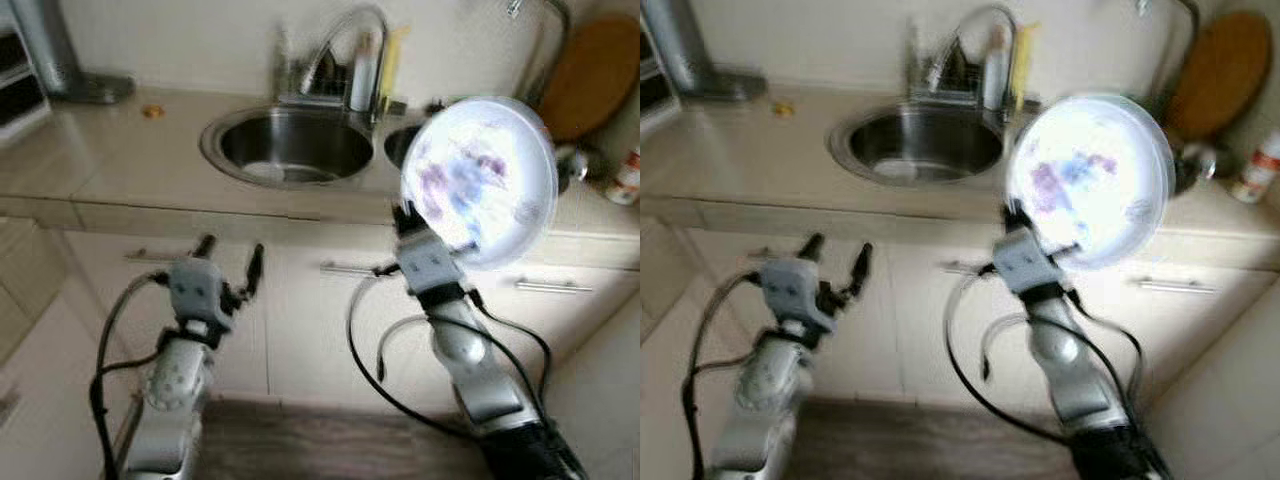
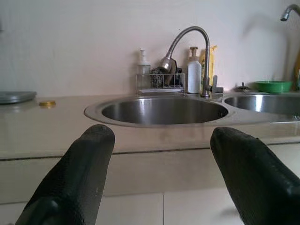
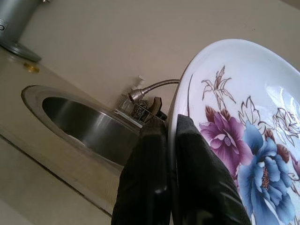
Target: Kitchen organization
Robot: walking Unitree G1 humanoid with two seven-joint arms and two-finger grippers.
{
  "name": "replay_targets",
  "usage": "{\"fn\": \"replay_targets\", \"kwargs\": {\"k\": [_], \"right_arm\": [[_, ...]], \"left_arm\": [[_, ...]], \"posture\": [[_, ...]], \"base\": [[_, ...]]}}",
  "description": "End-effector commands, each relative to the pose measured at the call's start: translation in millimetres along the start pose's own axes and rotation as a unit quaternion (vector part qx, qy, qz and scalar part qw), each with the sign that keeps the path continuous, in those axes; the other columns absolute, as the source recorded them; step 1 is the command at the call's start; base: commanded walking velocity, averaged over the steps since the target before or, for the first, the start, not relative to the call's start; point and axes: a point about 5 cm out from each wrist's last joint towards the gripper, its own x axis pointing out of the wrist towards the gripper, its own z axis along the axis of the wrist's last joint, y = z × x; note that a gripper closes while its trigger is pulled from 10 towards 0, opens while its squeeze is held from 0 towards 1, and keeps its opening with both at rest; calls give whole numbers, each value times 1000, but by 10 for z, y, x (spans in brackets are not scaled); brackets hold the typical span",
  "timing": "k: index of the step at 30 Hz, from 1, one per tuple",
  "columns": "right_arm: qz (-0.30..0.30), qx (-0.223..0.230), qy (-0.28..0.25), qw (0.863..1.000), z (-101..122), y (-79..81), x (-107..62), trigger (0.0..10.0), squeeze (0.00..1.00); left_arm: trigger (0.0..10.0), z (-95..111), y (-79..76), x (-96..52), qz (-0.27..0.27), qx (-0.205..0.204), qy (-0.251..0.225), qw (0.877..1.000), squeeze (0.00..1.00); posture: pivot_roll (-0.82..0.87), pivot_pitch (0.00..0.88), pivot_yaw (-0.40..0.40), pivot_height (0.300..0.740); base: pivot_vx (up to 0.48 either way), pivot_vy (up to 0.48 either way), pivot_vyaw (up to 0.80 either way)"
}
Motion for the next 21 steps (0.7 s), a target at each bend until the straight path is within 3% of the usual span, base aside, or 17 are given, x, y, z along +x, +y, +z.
{"fn": "replay_targets", "kwargs": {"k": [1,11,21], "right_arm": [[-29,-14,4,999,-47,-193,2,10000,0],[-29,-13,3,999,-51,-194,22,10000,0],[-40,-3,13,999,-83,-226,48,10000,0]], "left_arm": [[10000,47,-100,39,-14,-5,-12,1000,0],[10000,52,-90,32,-14,-5,-13,1000,0],[10000,60,-105,26,-14,-5,-13,1000,0]], "posture": [[49,0,-69,740],[50,0,-70,740],[55,0,-74,740]], "base": [[352,0,0],[356,0,0],[480,0,0]]}}
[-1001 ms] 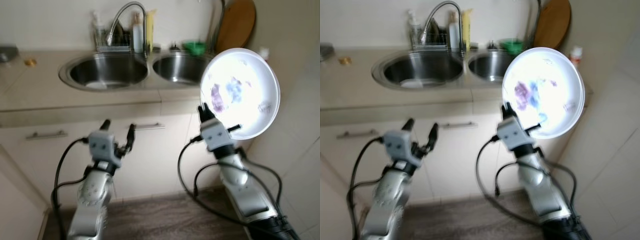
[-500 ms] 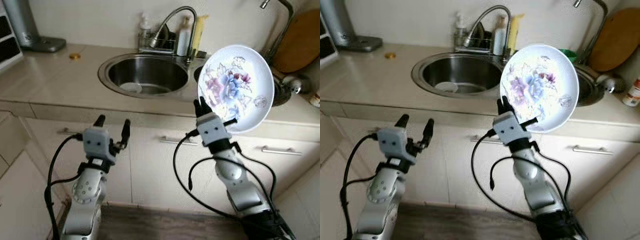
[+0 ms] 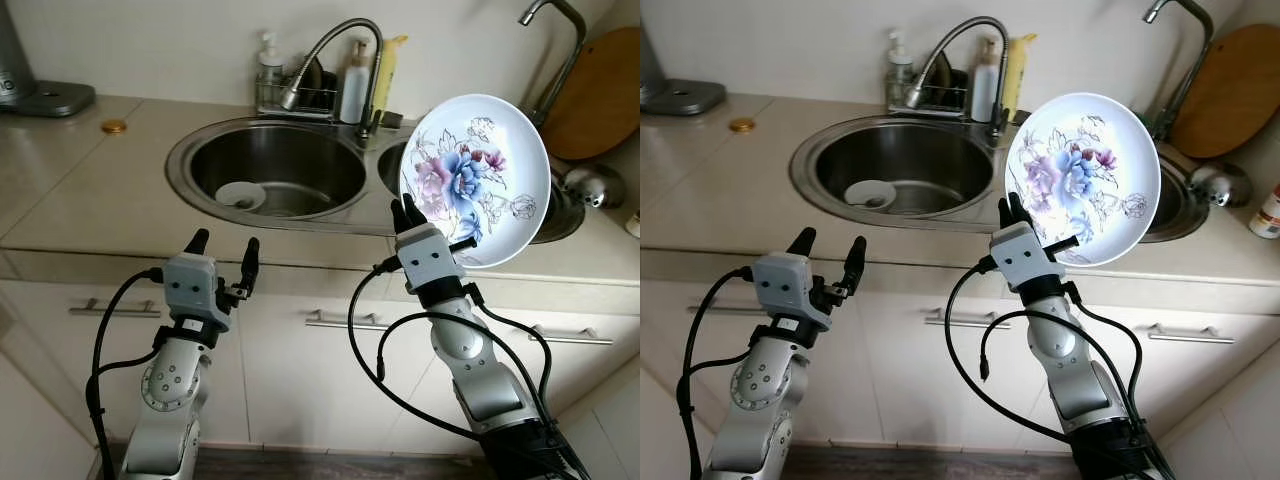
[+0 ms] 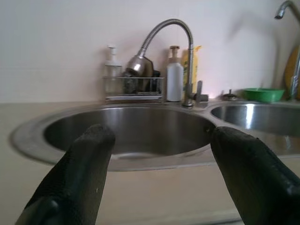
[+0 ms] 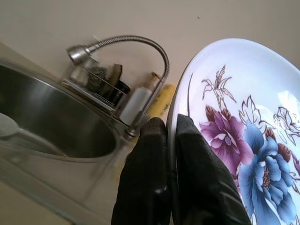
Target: Kitchen organization
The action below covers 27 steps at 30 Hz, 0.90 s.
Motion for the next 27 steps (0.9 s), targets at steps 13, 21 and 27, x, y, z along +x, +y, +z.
{"fn": "replay_targets", "kwargs": {"k": [13,21,27], "right_arm": [[-42,72,30,996,-28,-122,141,10000,0],[-27,106,49,993,-62,-139,273,10000,0],[-29,148,78,986,-108,-169,383,10000,0]], "left_arm": [[10000,61,13,19,0,11,-11,1000,0],[10000,73,-6,31,1,7,-16,1000,0],[10000,73,-12,40,2,8,-15,1000,0]], "posture": [[55,0,-78,740],[58,0,-82,740],[61,0,-84,740]], "base": [[480,0,0],[240,0,0],[0,0,0]]}}
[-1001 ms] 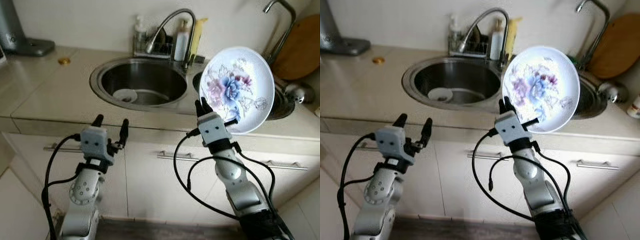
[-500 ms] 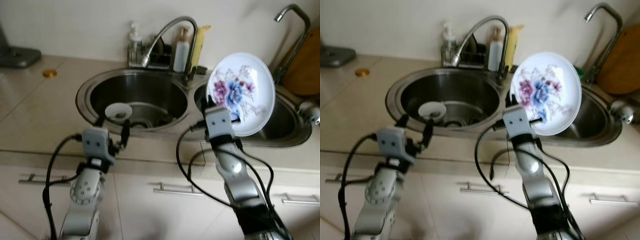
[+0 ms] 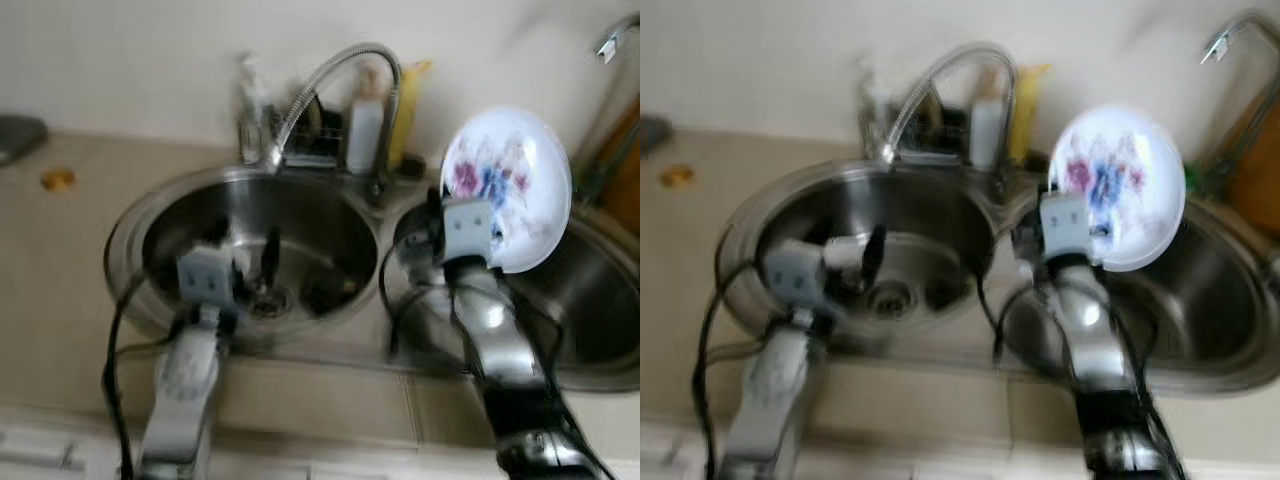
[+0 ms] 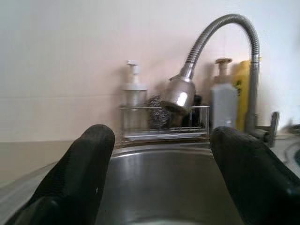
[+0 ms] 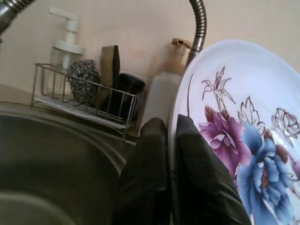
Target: Kitchen organization
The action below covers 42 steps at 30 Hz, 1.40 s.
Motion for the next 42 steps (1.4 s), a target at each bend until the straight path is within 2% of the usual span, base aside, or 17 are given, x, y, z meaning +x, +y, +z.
{"fn": "replay_targets", "kwargs": {"k": [1,5,7,9,11,12,14,23,24,25,27,32,34,38,40,41,42], "right_arm": [[-38,32,43,998,-104,-249,31,10000,0],[-62,105,91,988,-179,-352,158,10000,0],[-62,105,91,988,-179,-352,158,10000,0],[-83,127,139,979,-295,-429,188,10000,0],[-106,161,201,960,-460,-512,169,10000,0],[-106,161,201,960,-460,-512,169,10000,0],[-118,190,229,947,-544,-564,153,10000,0],[-151,204,322,912,-838,-681,-13,10000,0],[-159,207,327,908,-857,-703,-29,10000,451],[-165,208,330,906,-869,-718,-40,10000,1000],[-177,208,331,903,-887,-758,-56,10000,1000],[-176,203,310,912,-847,-767,-19,10000,1000],[-152,185,291,926,-781,-704,40,10000,1000],[-130,171,270,939,-717,-640,83,10000,1000],[-118,170,222,953,-597,-605,135,10000,1000],[-118,170,222,953,-597,-605,135,10000,1000],[-112,157,171,966,-464,-609,162,10000,1000]], "left_arm": [[10000,-146,-100,-40,-12,-10,33,999,0],[10000,-140,-109,-36,-13,-11,31,999,0],[10000,-140,-109,-36,-13,-11,31,999,0],[10000,-136,-112,-40,-12,-11,32,999,0],[10000,-131,-112,-42,-11,-12,33,999,0],[10000,-131,-112,-42,-11,-12,33,999,0],[10000,-132,-112,-41,-11,-13,33,999,0],[10000,-142,-135,-43,-16,-15,35,999,0],[10000,-142,-133,-44,-16,-15,35,999,0],[10000,-142,-131,-45,-15,-15,35,999,0],[10000,-142,-128,-47,-15,-15,35,999,0],[10000,-143,-125,-47,-17,-15,37,999,0],[10000,-145,-127,-47,-18,-16,38,999,0],[10000,-147,-131,-49,-19,-18,39,999,0],[10000,-145,-134,-51,-21,-20,40,999,0],[10000,-145,-134,-51,-21,-20,40,999,0],[10000,-135,-141,-56,-23,-22,37,999,0]], "posture": [[65,0,-87,740],[69,0,-90,740],[69,0,-90,740],[73,0,-93,740],[73,0,-93,740],[73,0,-93,740],[71,0,-92,740],[77,0,-92,740],[77,0,-92,740],[77,0,-92,740],[78,0,-91,740],[77,0,-86,740],[74,0,-83,740],[75,0,-83,740],[74,0,-83,740],[74,0,-83,740],[75,0,-84,740]], "base": [[0,0,0],[0,0,0],[0,0,0],[0,0,0],[0,0,0],[0,0,0],[0,0,0],[0,0,0],[0,0,0],[0,0,0],[0,0,0],[0,0,0],[0,0,0],[0,0,0],[0,0,0],[0,0,0],[0,0,0]]}}
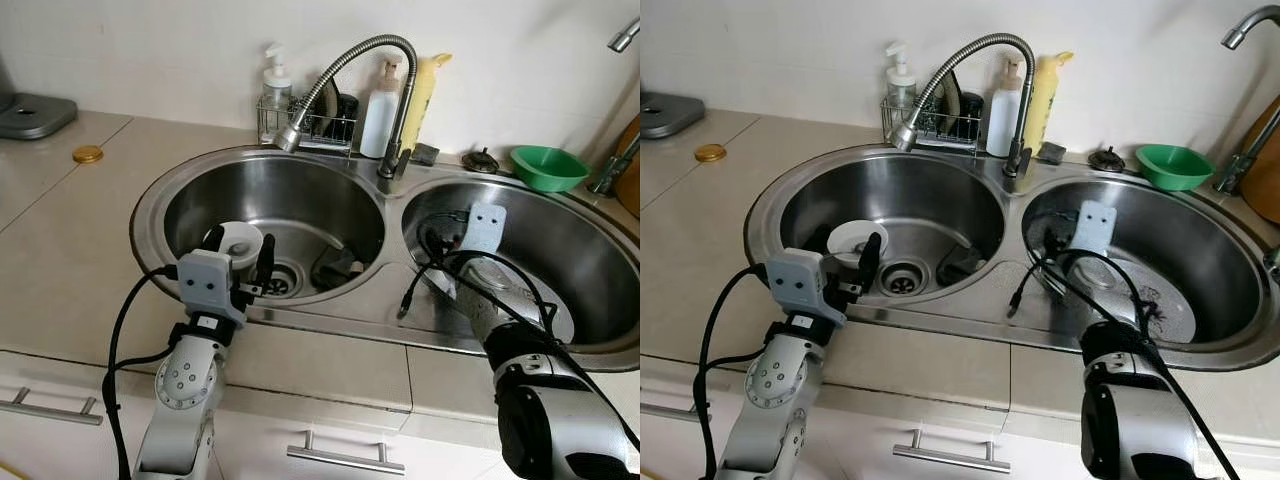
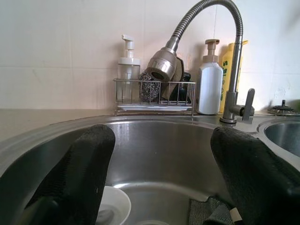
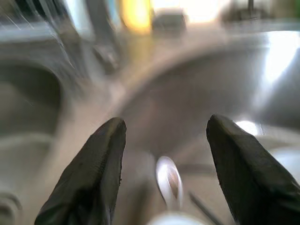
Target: Kitchen organization
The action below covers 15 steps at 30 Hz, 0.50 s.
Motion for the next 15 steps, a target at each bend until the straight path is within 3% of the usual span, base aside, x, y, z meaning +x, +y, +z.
{"fn": "replay_targets", "kwargs": {"k": [1,8,9,10,15], "right_arm": [[17,-20,-83,996,231,43,-51,10000,1000],[37,-62,-170,983,361,165,-241,10000,1000],[39,-62,-186,980,362,179,-301,10000,278],[41,-55,-204,977,375,192,-373,10000,0],[47,-62,-258,963,462,244,-532,10000,0]], "left_arm": [[10000,30,-17,-2,-6,-2,-5,1000,0],[10000,50,-42,-4,-11,-7,-10,1000,0],[10000,58,-49,-2,-12,-11,-12,1000,0],[10000,66,-52,0,-13,-13,-13,1000,0],[10000,83,-40,6,-12,-13,-15,1000,0]], "posture": [[75,0,-84,740],[66,0,-84,740],[64,0,-84,740],[64,0,-83,740],[63,0,-83,740]], "base": [[0,0,0],[0,0,0],[0,0,0],[0,0,0],[-55,0,0]]}}
